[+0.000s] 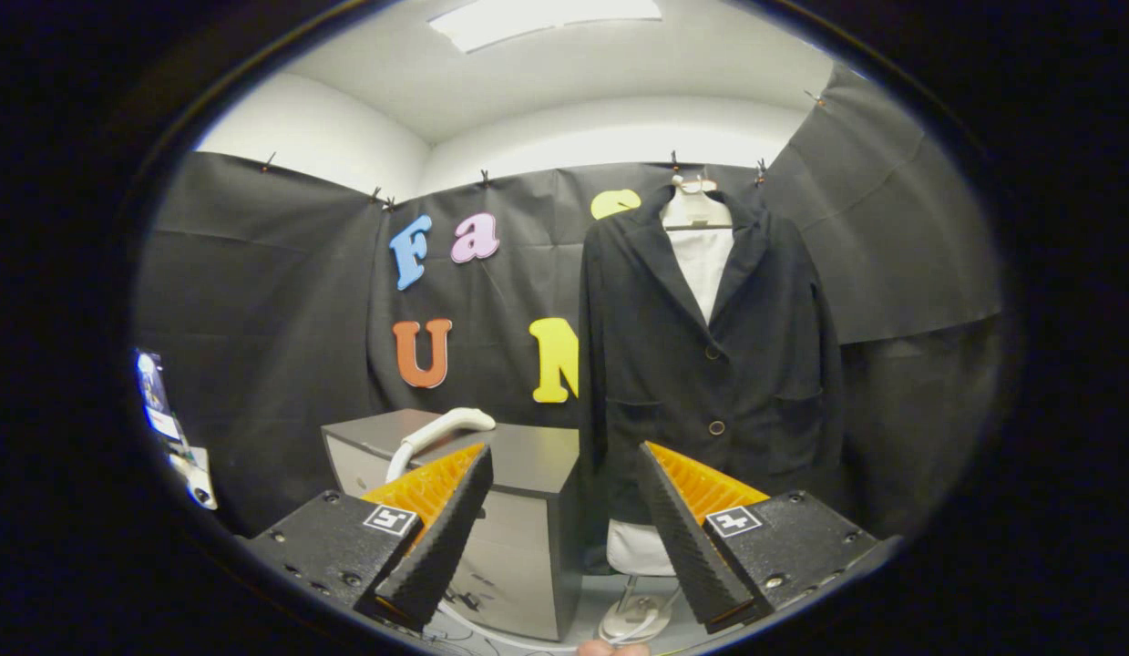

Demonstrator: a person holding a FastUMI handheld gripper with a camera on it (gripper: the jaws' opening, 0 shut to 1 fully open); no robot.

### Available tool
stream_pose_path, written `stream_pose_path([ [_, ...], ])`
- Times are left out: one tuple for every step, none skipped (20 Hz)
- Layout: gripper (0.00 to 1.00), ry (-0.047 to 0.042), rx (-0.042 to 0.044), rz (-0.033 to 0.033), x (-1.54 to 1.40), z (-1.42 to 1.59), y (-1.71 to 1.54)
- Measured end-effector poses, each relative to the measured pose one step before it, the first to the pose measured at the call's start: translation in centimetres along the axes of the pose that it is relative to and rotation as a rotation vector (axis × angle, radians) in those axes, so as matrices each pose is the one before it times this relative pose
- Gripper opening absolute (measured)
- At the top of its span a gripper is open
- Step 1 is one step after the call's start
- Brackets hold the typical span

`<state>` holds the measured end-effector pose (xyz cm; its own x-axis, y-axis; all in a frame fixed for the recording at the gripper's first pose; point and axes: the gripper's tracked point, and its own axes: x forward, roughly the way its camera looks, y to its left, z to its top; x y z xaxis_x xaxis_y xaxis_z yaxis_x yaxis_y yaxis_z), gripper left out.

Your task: Iron the clothes twice with a garment steamer, once on the left side and once on the right side.

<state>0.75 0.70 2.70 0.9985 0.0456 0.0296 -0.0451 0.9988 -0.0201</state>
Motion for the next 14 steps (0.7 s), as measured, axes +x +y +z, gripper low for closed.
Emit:
stream_pose_path([
  [1.0, -0.005, -0.00615, -0.0043, -0.12, 0.183, -0.055],
  [1.0, -0.00637, -0.00195, -0.00054, 0.01, 0.18, 0.018],
  [1.0, 0.00186, 0.00221, -0.00343, 0.1, 0.004, 0.052],
  [1.0, 0.0038, 0.00572, 0.00343, 0.149, -0.105, 0.207],
  [1.0, 0.00369, 0.00831, -0.00464, 0.203, -0.177, 0.093],
  [1.0, 0.00244, 0.00977, -0.00313, 0.208, 0.043, 0.239],
  [1.0, 0.00433, 0.00939, 0.00109, 0.419, -0.176, 0.473],
  [1.0, 0.00891, 0.00508, 0.00426, 0.326, -0.057, 0.647],
  [1.0, 0.01098, 0.00248, 0.00366, 0.47, -0.201, 0.526],
  [1.0, 0.01667, 0.00127, -0.00255, 0.527, -0.157, 0.419],
  [1.0, 0.01794, 0.00177, 0.00147, 0.518, -0.152, 0.67],
  [1.0, 0.01192, 0.00757, 0.00595, 0.6, 0.004, 0.89],
  [1.0, 0.00748, 0.01067, 0.01155, 0.675, 0.131, 1.252],
  [1.0, 0.00217, 0.01161, 0.01236, 0.717, 0.183, 1.173],
])
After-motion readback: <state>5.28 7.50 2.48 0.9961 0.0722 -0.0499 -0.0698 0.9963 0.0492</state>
